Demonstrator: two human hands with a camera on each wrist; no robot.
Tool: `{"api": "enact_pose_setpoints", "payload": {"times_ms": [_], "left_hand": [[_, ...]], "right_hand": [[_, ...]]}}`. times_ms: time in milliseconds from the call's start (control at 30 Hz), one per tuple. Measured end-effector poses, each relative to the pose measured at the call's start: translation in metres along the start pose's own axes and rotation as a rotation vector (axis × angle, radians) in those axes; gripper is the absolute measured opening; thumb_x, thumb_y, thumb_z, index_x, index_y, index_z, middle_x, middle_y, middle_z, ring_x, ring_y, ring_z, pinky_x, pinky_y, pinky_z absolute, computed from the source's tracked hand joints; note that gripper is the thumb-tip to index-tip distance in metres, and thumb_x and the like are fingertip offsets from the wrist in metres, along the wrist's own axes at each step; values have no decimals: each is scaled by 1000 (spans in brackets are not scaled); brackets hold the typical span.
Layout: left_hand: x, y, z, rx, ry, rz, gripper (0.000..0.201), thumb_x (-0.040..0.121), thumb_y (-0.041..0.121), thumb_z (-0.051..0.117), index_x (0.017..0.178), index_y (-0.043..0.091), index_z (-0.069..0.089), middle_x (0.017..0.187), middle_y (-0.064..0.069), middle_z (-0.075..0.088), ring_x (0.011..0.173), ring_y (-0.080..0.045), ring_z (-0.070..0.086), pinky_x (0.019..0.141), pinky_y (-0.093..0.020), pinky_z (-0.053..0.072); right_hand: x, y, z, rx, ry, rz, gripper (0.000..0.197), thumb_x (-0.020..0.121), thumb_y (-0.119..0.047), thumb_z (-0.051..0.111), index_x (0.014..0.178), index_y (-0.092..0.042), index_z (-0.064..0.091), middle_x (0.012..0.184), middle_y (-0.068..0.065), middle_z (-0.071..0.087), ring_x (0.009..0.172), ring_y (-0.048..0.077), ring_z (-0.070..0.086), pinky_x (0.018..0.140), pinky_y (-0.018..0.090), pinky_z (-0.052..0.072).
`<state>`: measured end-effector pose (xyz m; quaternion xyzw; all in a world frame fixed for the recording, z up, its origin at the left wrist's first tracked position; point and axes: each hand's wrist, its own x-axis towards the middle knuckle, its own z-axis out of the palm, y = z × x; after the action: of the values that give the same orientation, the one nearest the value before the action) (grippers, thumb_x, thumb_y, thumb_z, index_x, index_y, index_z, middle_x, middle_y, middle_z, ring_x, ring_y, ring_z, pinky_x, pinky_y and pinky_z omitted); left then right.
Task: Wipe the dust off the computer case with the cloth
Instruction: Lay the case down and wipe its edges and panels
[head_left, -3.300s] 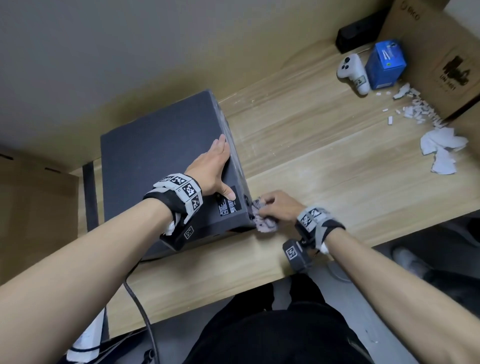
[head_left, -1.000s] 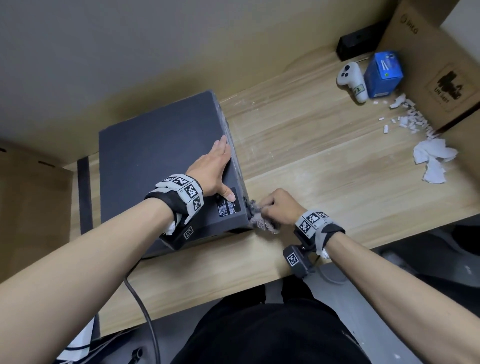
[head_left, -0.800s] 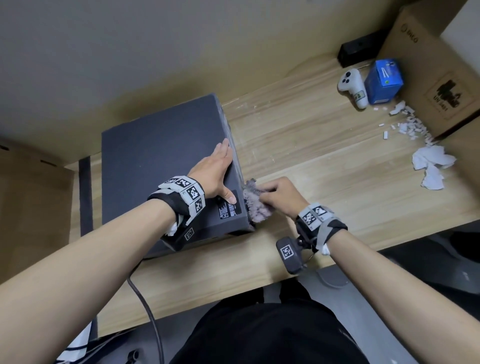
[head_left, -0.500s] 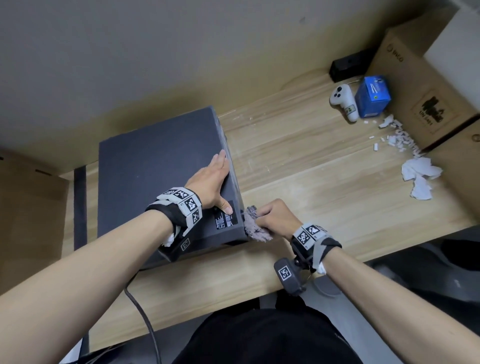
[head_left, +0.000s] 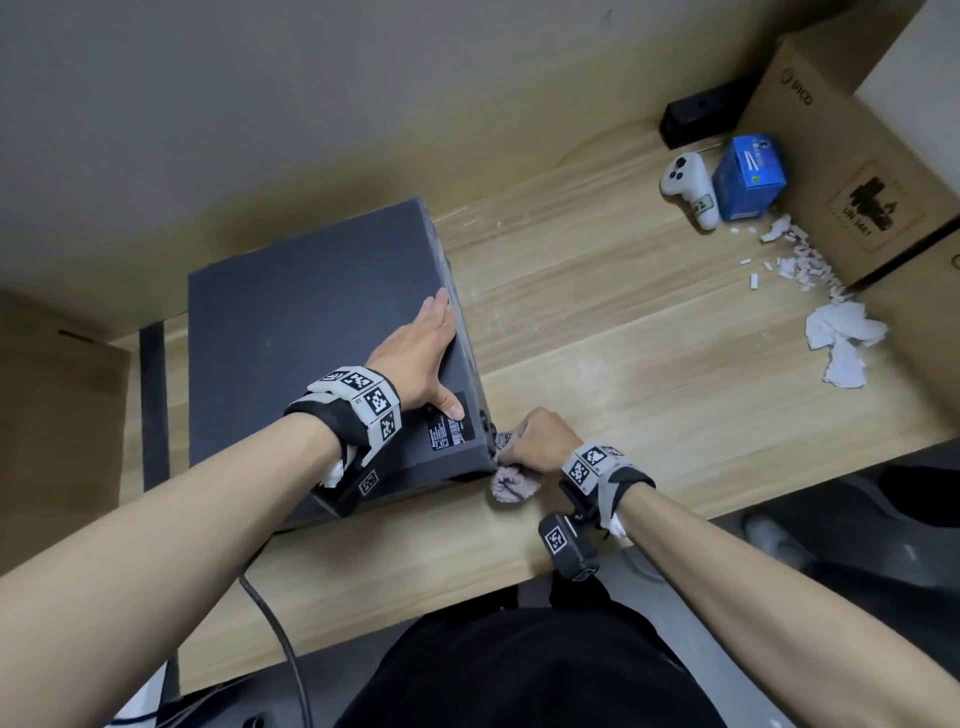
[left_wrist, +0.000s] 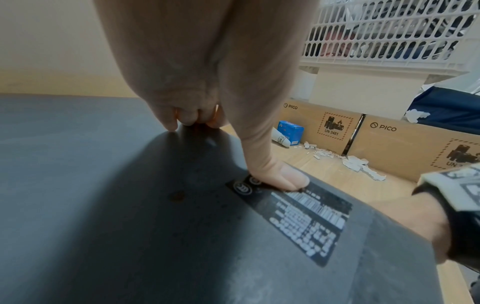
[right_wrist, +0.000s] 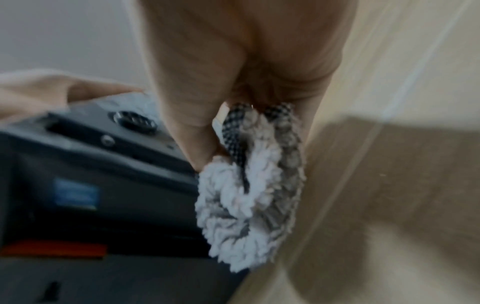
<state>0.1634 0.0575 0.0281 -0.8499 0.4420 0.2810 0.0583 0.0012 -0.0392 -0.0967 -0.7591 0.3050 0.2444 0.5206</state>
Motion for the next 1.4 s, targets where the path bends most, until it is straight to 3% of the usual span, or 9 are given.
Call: {"api": "enact_pose_setpoints", "payload": {"times_ms": [167, 300, 433, 533, 633, 800, 967, 1133, 1400], "left_hand": [[1, 0, 1, -11, 3, 1, 142, 53, 44, 90, 153, 6, -3, 161, -6, -18, 149, -21, -8, 119, -39, 18], [0, 1, 0, 0, 4, 0, 142, 52, 44, 90, 153, 5, -2, 161, -7, -17, 149, -22, -7, 118, -40, 19], [-1, 0, -2, 5, 1, 11, 141, 53, 47, 89, 153, 5, -1, 161, -7, -16, 149, -22, -7, 119, -41, 21], [-1, -2, -1, 5, -1, 13, 141, 53, 47, 89, 153, 4, -1, 161, -7, -16, 149, -22, -7, 119, -41, 20], [0, -1, -1, 9, -1, 7, 141, 53, 47, 89, 153, 4, 0, 161, -7, -16, 149, -22, -7, 119, -41, 21], [0, -2, 0, 4, -2, 5, 140, 54, 46, 89, 153, 6, -1, 161, -5, -17, 149, -21, -8, 119, -40, 20], [1, -2, 0, 11, -1, 5, 141, 53, 47, 89, 153, 5, -2, 161, -5, -18, 149, -22, -7, 119, -42, 21], [1, -2, -1, 10, 12, 11, 141, 51, 47, 90, 153, 3, 2, 161, -7, -15, 150, -23, -5, 118, -42, 22], [1, -3, 0, 3, 18, 13, 143, 50, 48, 90, 153, 4, 1, 161, -7, -16, 149, -22, -6, 119, -41, 22]], "right_hand": [[-23, -8, -20, 240, -91, -150, 9, 70, -5, 73, 64, 2, 74, 58, 8, 66, 52, 13, 56, 51, 27, 44], [-48, -24, -35, 357, -124, -259, 39, 73, 4, 64, 41, -17, 58, 43, -5, 45, 43, 6, 39, 45, 18, 32], [-60, -34, -53, 362, -160, -308, 50, 75, 8, 58, 37, -20, 43, 42, -8, 33, 42, 6, 29, 44, 18, 25], [-53, -26, -71, 415, -37, -256, 56, 83, 5, 57, 36, -22, 44, 38, -11, 39, 35, 3, 38, 39, 17, 27], [-36, -12, -79, 394, 69, -194, 38, 85, -2, 60, 49, -10, 56, 44, -3, 49, 41, 9, 50, 41, 18, 35], [2, 8, -53, 147, 59, -68, 24, 87, -20, 68, 77, 1, 72, 69, 9, 64, 65, 17, 60, 64, 30, 51], [-2, -1, -18, 47, -20, -60, 40, 83, -13, 72, 49, -18, 52, 52, -1, 50, 55, 15, 48, 58, 27, 44], [-14, -10, -39, 570, 171, -204, 5, 82, 0, 72, 80, 4, 73, 68, 7, 68, 61, 13, 61, 61, 26, 48], [-36, -38, -44, 963, -71, -308, 13, 87, 4, 64, 95, -3, 73, 84, 6, 73, 77, 14, 68, 67, 24, 53]]}}
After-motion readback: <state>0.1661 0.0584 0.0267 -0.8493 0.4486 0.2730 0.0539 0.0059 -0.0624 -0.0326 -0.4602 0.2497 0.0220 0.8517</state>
